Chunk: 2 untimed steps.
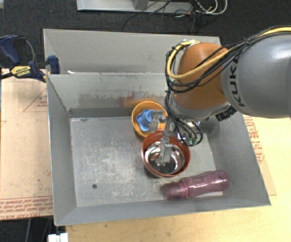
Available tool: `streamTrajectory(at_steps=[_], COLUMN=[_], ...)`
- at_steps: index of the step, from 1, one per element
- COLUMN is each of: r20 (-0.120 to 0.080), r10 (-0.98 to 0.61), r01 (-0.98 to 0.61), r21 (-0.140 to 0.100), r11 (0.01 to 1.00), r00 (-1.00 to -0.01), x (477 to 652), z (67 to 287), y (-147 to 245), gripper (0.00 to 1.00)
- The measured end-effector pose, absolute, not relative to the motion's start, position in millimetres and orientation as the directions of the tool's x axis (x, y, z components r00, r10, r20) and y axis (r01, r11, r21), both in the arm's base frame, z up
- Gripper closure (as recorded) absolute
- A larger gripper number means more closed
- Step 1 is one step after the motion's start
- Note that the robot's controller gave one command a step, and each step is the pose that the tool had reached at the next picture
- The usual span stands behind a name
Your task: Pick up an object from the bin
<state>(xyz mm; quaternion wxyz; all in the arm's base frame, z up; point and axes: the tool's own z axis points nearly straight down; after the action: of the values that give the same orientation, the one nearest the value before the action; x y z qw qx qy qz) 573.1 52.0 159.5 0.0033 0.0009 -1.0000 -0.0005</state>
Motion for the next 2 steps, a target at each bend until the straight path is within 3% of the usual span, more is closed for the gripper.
streamTrajectory(at_steps=[1, 2], r20=[-0.001, -0.021], r10=[0.000, -0.234], r01=[0.000, -0.234], r21=[0.001, -0.002], r11=[1.000, 0.972], r00=[-1.000, -0.972], x=[574.9, 619.0], z=[164.2, 107.1], y=[51.6, 10.0], gripper=[0.00, 0.00])
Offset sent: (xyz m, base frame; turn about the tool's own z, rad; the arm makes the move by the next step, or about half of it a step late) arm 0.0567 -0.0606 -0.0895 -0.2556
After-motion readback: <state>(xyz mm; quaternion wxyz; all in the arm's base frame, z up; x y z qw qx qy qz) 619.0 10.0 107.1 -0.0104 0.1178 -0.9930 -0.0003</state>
